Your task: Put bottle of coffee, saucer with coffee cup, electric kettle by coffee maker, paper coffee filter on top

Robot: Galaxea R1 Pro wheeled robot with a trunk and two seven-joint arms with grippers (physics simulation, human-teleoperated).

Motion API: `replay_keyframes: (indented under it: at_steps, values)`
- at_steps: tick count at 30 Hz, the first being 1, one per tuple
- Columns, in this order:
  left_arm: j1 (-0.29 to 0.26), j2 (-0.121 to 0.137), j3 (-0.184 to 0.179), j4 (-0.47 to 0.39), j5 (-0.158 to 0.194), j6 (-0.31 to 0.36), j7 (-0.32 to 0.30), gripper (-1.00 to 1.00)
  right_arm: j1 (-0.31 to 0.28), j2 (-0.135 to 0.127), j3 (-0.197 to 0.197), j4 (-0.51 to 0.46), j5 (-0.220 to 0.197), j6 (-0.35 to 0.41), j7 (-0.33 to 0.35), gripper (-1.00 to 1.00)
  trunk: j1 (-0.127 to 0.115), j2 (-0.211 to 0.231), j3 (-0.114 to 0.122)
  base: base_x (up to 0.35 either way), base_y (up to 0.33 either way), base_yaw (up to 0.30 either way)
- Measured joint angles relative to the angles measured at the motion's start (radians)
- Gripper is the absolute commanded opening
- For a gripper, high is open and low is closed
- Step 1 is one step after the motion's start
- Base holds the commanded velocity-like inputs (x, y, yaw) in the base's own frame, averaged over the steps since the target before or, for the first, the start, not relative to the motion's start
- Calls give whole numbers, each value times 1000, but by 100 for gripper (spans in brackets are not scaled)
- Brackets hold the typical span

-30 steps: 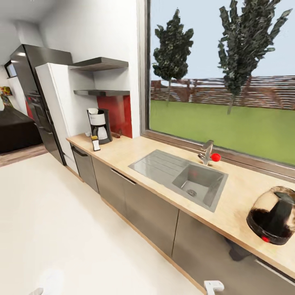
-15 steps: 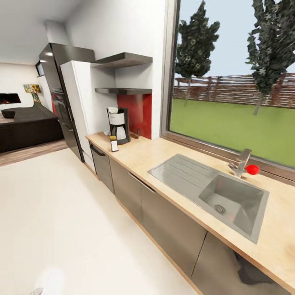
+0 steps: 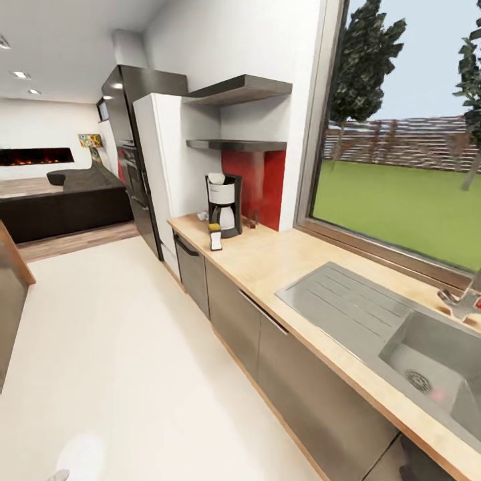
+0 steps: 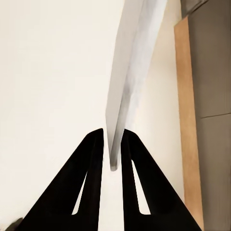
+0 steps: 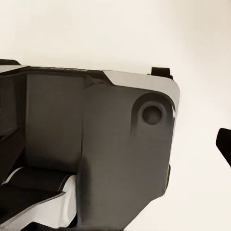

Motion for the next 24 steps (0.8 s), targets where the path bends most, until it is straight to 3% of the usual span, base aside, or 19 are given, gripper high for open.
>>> replay_keyframes:
  at_steps: [24]
  values:
    - [0,0,1,0,0,0,0,-100,16,8,0,0,6,0,5,100,0,0,-23,262,217,223]
